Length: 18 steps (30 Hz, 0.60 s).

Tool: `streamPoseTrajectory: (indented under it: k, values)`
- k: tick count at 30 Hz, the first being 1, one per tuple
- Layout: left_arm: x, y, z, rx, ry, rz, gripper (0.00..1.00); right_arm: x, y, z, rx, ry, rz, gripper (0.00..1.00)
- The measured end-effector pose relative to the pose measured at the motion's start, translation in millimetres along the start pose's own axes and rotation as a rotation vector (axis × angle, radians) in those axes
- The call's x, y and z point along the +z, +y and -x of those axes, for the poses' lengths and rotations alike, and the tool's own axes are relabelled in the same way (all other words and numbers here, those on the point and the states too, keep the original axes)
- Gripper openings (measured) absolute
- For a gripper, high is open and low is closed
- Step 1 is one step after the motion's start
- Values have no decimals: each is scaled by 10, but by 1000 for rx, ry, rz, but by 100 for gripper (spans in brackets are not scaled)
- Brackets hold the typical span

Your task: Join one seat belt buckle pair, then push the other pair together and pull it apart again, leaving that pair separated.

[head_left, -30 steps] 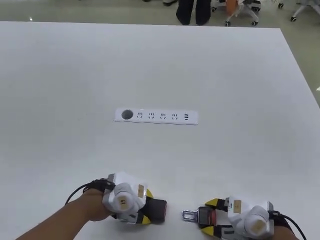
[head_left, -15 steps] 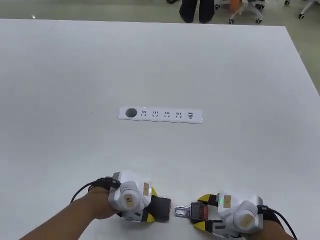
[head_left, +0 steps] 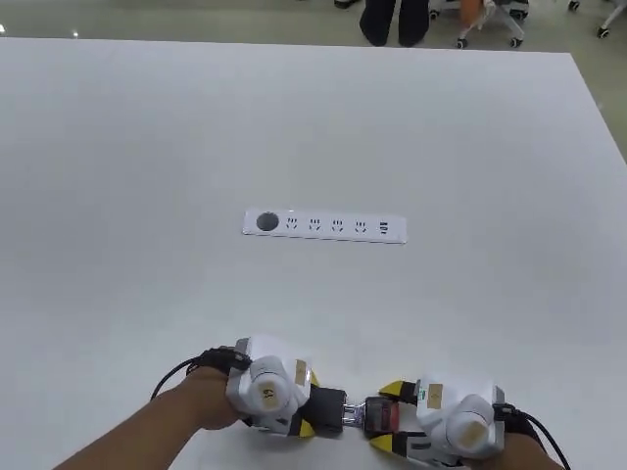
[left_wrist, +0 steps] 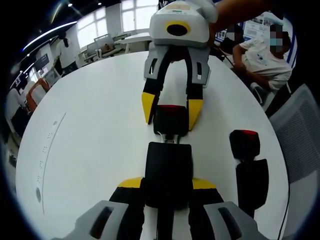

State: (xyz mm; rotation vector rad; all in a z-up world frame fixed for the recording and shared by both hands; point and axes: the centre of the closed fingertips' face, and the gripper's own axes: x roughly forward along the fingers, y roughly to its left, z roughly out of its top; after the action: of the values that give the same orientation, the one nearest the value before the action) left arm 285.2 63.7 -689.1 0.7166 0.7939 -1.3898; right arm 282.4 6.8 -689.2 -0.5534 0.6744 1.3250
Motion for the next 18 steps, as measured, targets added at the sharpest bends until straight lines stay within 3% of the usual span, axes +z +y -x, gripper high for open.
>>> streamPoseTrajectory:
  k: [11, 18]
  values:
    - [26, -10, -3, 7, 3, 3, 33, 20, 13, 17, -13, 8, -12, 33]
    - [14, -19, 1, -17, 7, -22, 33, 132, 30, -47, -8, -29, -29, 33]
